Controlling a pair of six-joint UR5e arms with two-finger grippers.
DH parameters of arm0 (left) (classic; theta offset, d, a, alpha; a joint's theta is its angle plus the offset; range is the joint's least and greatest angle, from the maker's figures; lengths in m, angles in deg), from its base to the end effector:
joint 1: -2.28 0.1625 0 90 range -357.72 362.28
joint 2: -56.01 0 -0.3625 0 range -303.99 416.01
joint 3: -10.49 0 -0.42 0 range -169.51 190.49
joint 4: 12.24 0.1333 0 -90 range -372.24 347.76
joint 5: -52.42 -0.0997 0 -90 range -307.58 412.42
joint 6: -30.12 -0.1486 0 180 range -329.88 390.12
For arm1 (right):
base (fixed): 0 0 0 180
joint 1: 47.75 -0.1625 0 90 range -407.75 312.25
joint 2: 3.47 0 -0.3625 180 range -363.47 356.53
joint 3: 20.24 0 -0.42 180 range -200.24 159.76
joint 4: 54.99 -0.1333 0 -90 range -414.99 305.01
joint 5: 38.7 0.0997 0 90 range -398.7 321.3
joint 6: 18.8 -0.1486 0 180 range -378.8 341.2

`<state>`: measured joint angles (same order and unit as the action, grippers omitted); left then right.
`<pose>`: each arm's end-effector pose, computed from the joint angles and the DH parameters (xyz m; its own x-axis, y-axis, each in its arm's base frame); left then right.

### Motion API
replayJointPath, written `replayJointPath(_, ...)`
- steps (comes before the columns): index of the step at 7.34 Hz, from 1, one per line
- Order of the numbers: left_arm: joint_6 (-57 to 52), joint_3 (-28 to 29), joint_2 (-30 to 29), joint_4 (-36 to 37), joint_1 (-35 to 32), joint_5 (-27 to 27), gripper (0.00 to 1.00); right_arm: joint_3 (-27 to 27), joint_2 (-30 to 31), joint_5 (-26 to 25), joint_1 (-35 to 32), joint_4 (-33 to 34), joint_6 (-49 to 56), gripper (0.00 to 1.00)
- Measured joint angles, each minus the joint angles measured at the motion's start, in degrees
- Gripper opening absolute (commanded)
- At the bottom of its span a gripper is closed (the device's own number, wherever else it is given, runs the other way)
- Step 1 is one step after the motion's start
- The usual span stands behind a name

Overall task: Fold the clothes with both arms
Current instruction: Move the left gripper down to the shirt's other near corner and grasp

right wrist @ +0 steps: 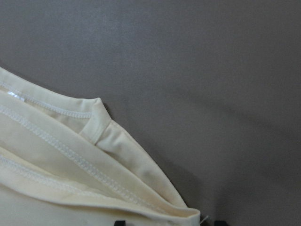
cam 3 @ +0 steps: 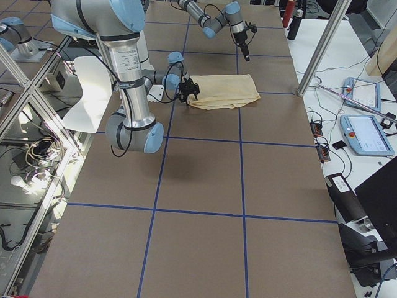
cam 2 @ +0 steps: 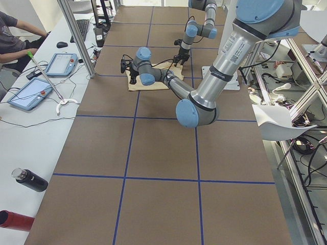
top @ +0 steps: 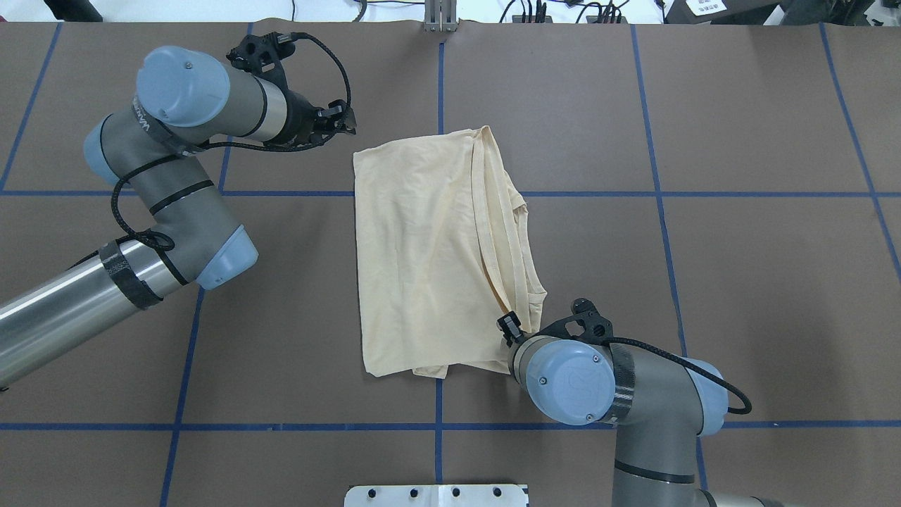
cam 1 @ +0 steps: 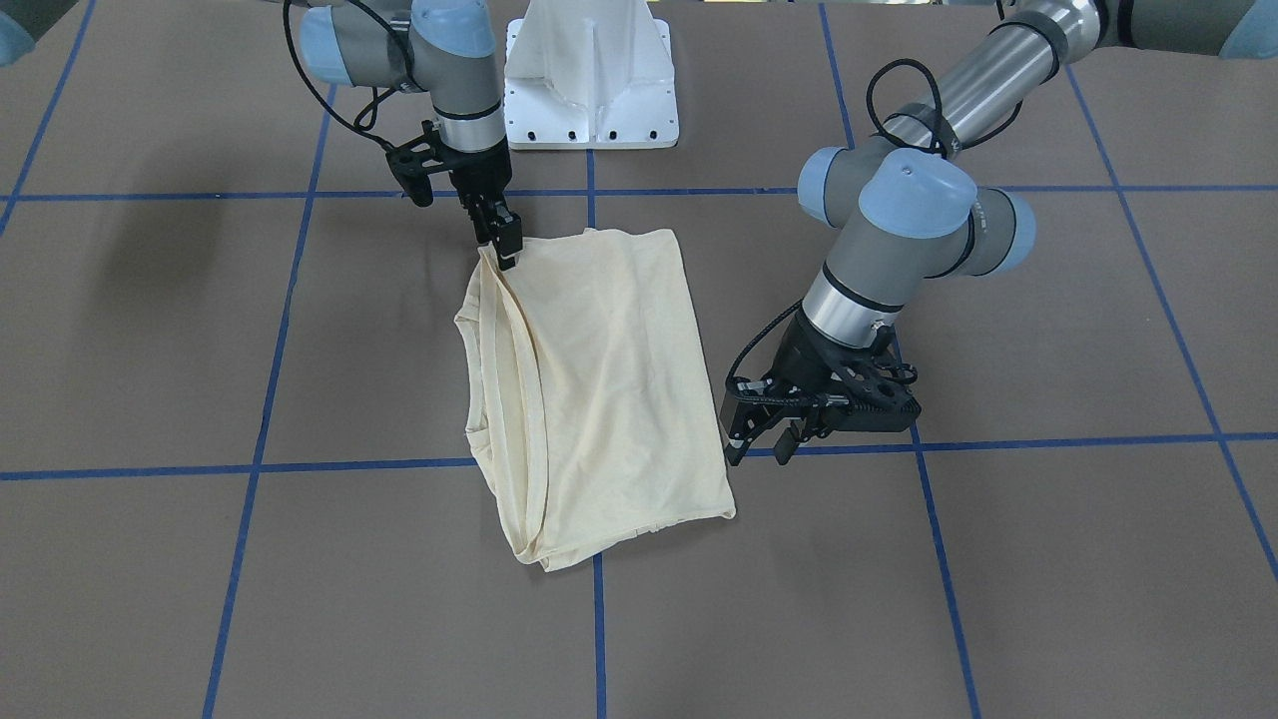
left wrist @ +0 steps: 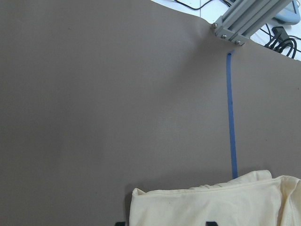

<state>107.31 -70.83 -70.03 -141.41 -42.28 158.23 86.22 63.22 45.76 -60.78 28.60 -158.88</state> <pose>0.4744 -0.5974 0.2281 0.3869 -0.0816 -0.9185 0.4218 0.9014 0.0976 -0.5922 -0.2886 0.2572 0.2087 0.8318 0.5143 -0.7049 0.4925 -0.5105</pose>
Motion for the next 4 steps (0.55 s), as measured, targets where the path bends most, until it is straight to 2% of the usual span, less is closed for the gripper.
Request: replayJointPath(4,0.06,-0.28,0.33,-0.03,-0.09,-0.02,0.65,-0.02,-0.86,0.16,-0.04,-0.14,-1.59,0.00)
